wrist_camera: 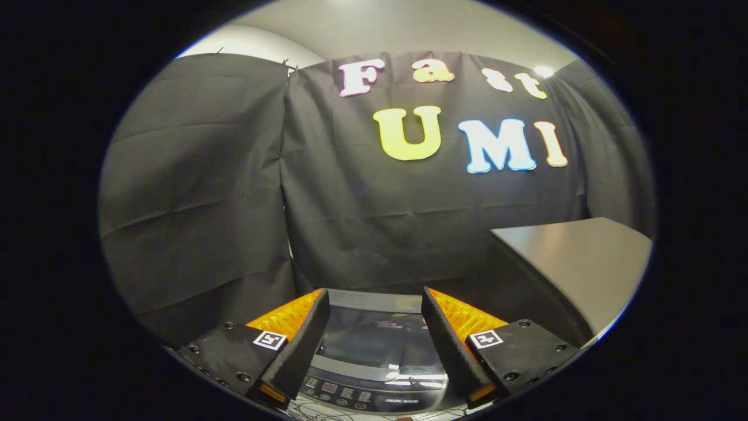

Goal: Put the clothes into the washing machine and then close the washing machine lid.

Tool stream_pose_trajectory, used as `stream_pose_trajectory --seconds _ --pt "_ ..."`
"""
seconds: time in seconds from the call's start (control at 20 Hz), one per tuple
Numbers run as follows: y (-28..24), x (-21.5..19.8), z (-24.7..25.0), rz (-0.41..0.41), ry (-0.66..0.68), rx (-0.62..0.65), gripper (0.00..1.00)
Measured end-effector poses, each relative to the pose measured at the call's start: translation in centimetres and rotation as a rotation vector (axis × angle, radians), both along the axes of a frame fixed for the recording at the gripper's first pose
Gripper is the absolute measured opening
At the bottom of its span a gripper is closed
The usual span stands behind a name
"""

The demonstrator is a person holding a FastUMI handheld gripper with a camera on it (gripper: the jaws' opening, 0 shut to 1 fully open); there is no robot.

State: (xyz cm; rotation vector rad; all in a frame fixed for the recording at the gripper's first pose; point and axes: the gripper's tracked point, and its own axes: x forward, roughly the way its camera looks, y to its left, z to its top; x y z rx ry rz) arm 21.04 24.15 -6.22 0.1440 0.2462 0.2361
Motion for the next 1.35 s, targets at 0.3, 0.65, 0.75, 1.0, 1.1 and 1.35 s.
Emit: stream_pose_trajectory --seconds 0.3,0.65,0.75,1.0,1.1,1.35 --pt "-10.0 -6.0 2.4 -0.033 -0.106 -0.073 0.98" --pt "-18.8 -12.6 2.0 -0.084 -0.097 -0.115 0.98" --pt "-20.4 -14.2 2.2 -0.105 -0.096 -0.114 0.98" --pt "-23.2 -18.3 2.5 -0.132 -0.131 -0.152 0.98" --pt "-23.9 -20.1 2.8 -0.143 -0.126 -0.13 1.0" --pt "-25.6 -21.3 3.2 -0.181 -0.132 -0.132 1.0"
